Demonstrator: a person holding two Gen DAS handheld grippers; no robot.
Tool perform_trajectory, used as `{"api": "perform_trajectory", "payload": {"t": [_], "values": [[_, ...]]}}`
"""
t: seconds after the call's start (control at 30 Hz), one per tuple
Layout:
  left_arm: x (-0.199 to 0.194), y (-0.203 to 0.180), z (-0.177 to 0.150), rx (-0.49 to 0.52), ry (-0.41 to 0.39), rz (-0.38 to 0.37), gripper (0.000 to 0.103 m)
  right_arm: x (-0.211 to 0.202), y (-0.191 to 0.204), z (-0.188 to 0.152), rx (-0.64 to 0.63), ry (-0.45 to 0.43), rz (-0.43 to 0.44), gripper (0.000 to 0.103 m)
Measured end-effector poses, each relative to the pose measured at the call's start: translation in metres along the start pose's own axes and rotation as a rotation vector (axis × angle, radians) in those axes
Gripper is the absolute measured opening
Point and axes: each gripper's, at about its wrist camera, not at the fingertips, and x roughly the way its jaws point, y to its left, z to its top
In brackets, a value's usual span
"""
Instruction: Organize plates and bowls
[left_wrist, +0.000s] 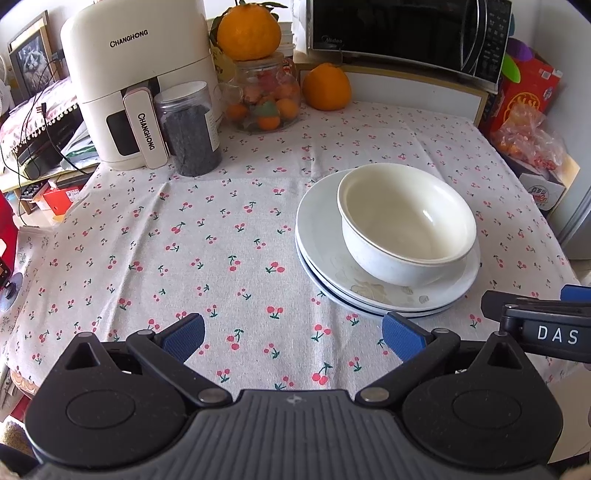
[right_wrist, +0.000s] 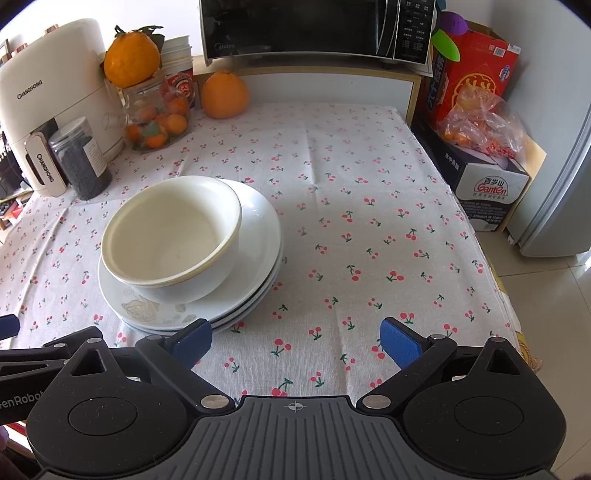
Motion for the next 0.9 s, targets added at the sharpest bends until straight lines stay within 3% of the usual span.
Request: {"api": "perform_trajectory", "payload": {"t": [0.9], "values": [[0.0013, 0.0005, -0.0005, 0.002, 0.011, -0.008, 0.103, 0.0007, -0.001, -0.0001, 0.005, -0.002, -0.003, 0.099]]}}
